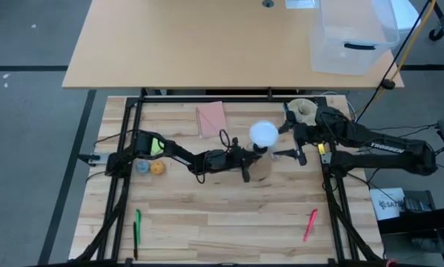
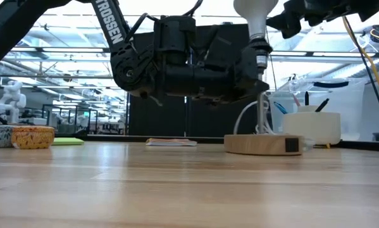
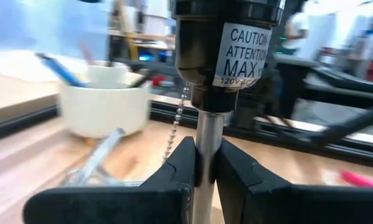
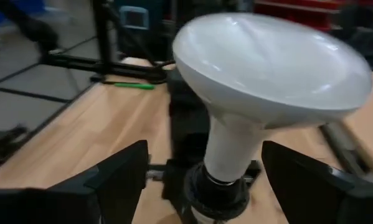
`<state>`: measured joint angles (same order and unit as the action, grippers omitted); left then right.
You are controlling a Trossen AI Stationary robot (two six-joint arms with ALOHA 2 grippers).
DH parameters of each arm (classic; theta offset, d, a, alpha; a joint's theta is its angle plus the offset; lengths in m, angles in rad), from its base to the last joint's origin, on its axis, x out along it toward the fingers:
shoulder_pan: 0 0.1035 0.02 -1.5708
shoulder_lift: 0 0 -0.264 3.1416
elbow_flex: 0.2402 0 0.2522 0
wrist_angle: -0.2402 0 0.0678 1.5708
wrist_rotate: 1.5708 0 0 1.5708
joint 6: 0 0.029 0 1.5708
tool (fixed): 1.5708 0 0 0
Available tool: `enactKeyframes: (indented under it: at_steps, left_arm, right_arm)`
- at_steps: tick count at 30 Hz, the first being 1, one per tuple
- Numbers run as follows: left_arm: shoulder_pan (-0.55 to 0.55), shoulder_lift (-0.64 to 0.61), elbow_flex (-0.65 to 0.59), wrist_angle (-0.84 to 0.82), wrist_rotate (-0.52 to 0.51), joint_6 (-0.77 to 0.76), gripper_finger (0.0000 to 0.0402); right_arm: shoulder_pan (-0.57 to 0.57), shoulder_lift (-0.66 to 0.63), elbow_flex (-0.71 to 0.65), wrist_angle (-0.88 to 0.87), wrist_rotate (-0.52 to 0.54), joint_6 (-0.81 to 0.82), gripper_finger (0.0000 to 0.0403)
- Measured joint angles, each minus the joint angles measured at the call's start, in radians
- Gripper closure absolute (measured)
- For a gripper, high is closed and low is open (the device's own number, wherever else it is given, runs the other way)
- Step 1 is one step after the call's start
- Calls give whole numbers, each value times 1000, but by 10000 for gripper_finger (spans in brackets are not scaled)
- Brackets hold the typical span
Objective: Screw lightbulb
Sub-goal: Remove the lightbulb from the lamp
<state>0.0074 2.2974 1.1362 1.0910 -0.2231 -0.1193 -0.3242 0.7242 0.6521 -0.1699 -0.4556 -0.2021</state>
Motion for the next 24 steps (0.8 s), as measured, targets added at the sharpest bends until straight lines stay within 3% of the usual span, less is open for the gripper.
enactKeyframes:
  at_steps: [8, 16, 20, 24]
  left_arm:
    - [-3, 0, 0, -5, -257, -20, 363]
    - [-2, 0, 0, -9, -448, -49, 363]
    - [-2, 0, 0, -10, -498, -59, 363]
    - [-2, 0, 0, -12, -522, -60, 363]
  right_arm:
    - [41, 31, -1, 101, 309, 29, 96]
    - [41, 145, -1, 257, 349, 84, 96]
    - [41, 238, -1, 323, 423, 106, 96]
    - [41, 330, -1, 420, 432, 134, 96]
